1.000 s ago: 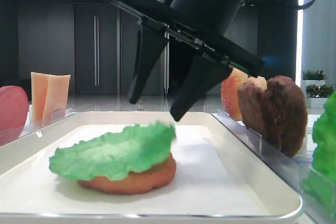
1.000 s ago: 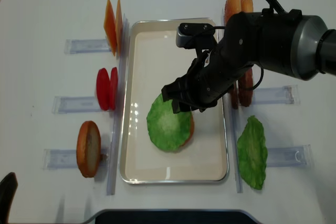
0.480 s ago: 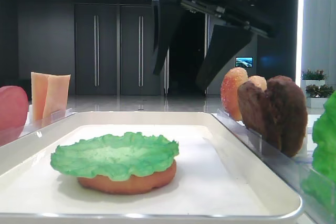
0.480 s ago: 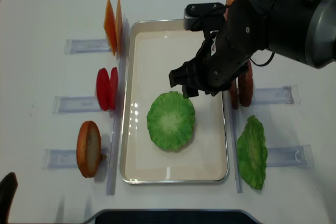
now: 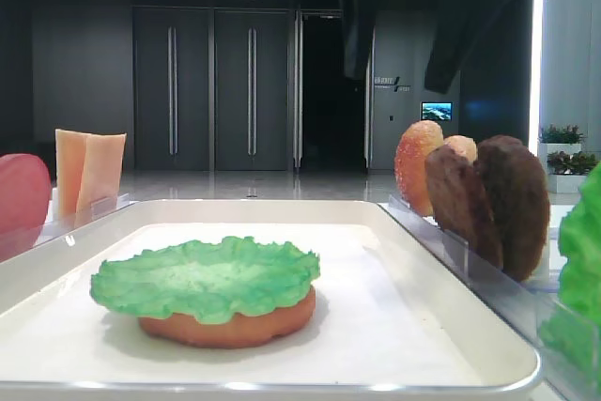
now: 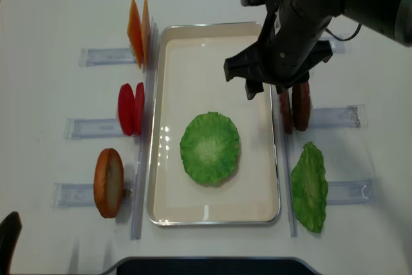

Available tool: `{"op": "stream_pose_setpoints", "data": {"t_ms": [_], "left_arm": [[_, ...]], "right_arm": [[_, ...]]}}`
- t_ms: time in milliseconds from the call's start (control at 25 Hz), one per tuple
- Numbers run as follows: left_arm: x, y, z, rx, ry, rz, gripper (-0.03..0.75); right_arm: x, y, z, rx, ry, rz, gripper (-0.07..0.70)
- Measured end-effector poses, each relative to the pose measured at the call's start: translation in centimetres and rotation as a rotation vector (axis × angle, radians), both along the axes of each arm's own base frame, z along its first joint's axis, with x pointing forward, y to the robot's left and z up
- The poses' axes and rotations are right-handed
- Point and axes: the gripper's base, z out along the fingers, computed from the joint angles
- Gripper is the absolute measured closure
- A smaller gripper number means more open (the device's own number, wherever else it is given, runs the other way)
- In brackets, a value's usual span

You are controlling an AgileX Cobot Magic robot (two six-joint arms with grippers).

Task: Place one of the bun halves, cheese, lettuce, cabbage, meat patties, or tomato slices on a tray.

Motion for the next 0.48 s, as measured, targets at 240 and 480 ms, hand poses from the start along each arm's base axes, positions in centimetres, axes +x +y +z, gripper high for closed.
{"op": "stream_pose_setpoints", "data": {"t_ms": [240, 480], "left_arm": [[0.0, 0.0, 0.0, 0.0, 0.0, 0.0, 0.181], [0.0, 0.0, 0.0, 0.0, 0.0, 0.0, 0.181]], "right_arm": [[1.7, -3.3, 0.8, -0.04, 0.032, -0.064, 0.202], [3.2, -7.3, 0.8, -0.075, 0.068, -0.122, 0.202]]}}
